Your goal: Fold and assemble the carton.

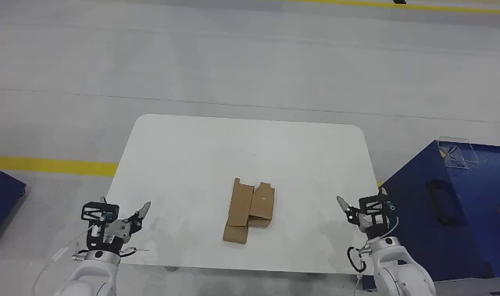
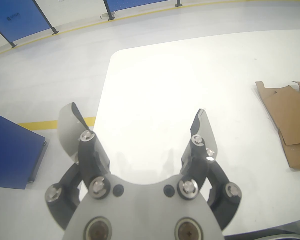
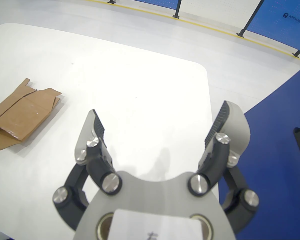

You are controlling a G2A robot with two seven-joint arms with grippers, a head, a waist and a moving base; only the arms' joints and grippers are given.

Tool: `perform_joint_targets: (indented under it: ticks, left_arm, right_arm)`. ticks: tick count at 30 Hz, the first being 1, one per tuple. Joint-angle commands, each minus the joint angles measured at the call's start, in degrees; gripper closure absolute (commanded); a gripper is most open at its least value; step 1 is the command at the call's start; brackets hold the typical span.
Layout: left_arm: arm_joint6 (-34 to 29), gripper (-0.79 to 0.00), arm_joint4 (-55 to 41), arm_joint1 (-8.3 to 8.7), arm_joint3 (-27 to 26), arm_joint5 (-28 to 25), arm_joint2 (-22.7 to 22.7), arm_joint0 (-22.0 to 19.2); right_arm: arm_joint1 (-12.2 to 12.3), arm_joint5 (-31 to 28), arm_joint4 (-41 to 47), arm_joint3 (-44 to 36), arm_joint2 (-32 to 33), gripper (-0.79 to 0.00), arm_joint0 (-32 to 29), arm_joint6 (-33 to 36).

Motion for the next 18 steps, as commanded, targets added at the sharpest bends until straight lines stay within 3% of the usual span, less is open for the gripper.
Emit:
perform_joint_targets:
  ticks: [1, 6, 7, 9, 13, 18]
  left_arm:
    - [0.0, -0.710, 0.0, 0.00, 0.0, 0.0, 0.0, 0.0]
    - [0.0, -0.707, 0.0, 0.00, 0.0, 0.0, 0.0, 0.0]
    - [0.0, -0.785, 0.0, 0.00, 0.0, 0.0, 0.0, 0.0]
    - [0.0, -0.785, 0.0, 0.00, 0.0, 0.0, 0.0, 0.0]
    - [0.0, -0.785, 0.0, 0.00, 0.0, 0.0, 0.0, 0.0]
    - [0.0, -0.785, 0.0, 0.00, 0.0, 0.0, 0.0, 0.0]
  right_arm:
    - [0.0, 0.0, 0.0, 0.0, 0.0, -0.784, 0.0, 0.0]
    - [0.0, 0.0, 0.0, 0.0, 0.0, -0.785, 0.0, 0.0]
    - [0.0, 0.0, 0.0, 0.0, 0.0, -0.785, 0.0, 0.0]
    - [-0.1, -0.7, 2.7, 0.5, -0.4, -0.785, 0.9, 3.4]
    - [-0.2, -8.7, 23.2, 2.3, 0.2, -0.785, 7.5, 21.2]
    - [-0.3, -9.7, 54.2, 14.9, -1.7, -0.785, 21.9, 51.7]
